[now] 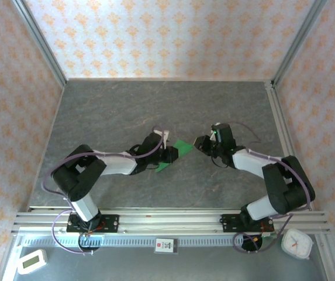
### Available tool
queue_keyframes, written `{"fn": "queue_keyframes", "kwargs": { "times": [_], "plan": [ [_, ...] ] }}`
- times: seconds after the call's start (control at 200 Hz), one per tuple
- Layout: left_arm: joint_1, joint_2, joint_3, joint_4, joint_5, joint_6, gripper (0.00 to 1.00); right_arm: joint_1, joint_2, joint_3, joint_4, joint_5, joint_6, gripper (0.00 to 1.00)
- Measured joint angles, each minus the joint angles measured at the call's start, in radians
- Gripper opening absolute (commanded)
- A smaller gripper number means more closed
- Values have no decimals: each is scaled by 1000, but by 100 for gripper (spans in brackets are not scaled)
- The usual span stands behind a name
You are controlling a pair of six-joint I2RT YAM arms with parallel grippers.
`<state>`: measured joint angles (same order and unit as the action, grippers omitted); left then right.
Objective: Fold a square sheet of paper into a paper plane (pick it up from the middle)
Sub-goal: Fold the wing for the fifth time at the center of the table.
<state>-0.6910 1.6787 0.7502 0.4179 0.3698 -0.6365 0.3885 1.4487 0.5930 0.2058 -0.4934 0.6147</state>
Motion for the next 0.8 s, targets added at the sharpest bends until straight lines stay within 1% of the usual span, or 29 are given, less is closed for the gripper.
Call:
{"fn": "queue_keyframes", "kwargs": {
  "times": [0.06, 0.16, 0.245, 0.37, 0.425, 0.636, 0.796],
  "plan": [
    [16, -48, 8, -10, -2, -10, 33, 34, -21, -31, 10, 7, 25, 21],
    [55, -122, 8, -40, -16, -6, 34, 67, -56, -90, 23, 19, 65, 16],
    [88, -135, 8, -68, -28, 8, 34, 72, -85, -138, 34, 27, 85, 10],
    [127, -93, 1, -119, -38, 42, 33, 72, -100, -185, 53, 38, 110, 2],
    [131, -59, 1, -141, -42, 59, 32, 72, -96, -193, 61, 37, 118, 0],
    [132, 74, 39, -214, -47, 113, 29, 85, -16, -190, 123, 26, 119, 0],
    [133, 91, 84, -230, -43, 138, 29, 100, 35, -181, 155, 14, 119, 0]
  ]
}}
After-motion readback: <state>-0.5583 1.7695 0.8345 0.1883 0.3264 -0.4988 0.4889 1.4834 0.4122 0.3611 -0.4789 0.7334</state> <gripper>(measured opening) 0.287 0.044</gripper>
